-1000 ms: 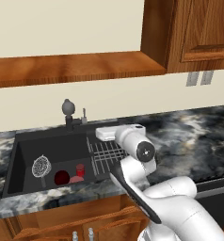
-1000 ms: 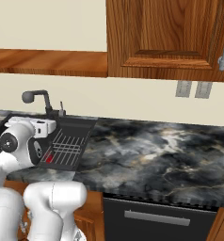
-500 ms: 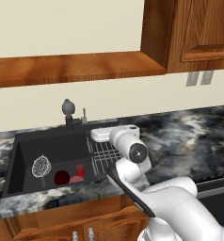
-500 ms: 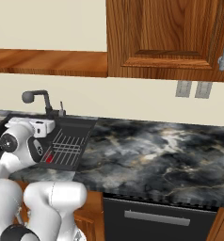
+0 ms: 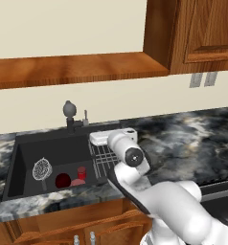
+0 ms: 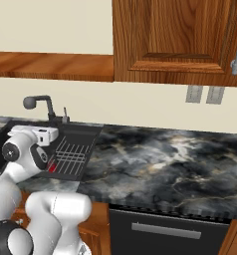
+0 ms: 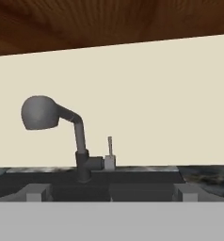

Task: Pick the strainer and mug and place them in the sink. Then turn on the water.

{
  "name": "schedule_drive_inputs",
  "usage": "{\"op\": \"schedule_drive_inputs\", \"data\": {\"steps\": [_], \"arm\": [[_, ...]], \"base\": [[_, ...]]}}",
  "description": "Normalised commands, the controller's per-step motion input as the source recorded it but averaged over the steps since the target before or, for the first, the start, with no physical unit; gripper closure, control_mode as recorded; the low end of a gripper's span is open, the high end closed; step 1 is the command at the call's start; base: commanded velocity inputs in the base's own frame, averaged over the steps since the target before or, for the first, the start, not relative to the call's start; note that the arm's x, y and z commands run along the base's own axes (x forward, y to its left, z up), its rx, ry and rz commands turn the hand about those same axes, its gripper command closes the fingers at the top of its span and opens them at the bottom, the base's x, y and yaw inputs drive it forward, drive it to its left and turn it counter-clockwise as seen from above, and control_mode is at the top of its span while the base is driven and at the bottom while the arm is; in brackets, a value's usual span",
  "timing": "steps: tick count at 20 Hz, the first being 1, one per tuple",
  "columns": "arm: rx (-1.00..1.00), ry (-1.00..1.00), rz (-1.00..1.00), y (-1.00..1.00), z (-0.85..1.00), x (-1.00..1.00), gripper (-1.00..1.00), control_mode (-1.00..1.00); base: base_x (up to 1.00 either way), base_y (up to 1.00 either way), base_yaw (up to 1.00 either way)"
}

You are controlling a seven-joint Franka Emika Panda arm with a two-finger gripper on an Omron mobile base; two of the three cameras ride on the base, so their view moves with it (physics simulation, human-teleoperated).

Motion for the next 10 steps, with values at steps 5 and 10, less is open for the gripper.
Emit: {"op": "schedule_drive_inputs", "data": {"steps": [5,10], "arm": [[0.00,-0.02,0.00,-0.20,-0.30,0.27,-1.00,-1.00],[0.00,-0.01,0.00,-0.15,-0.30,0.27,-1.00,-1.00]], "base": [[0.00,0.00,0.00],[0.00,0.00,0.00]]}}
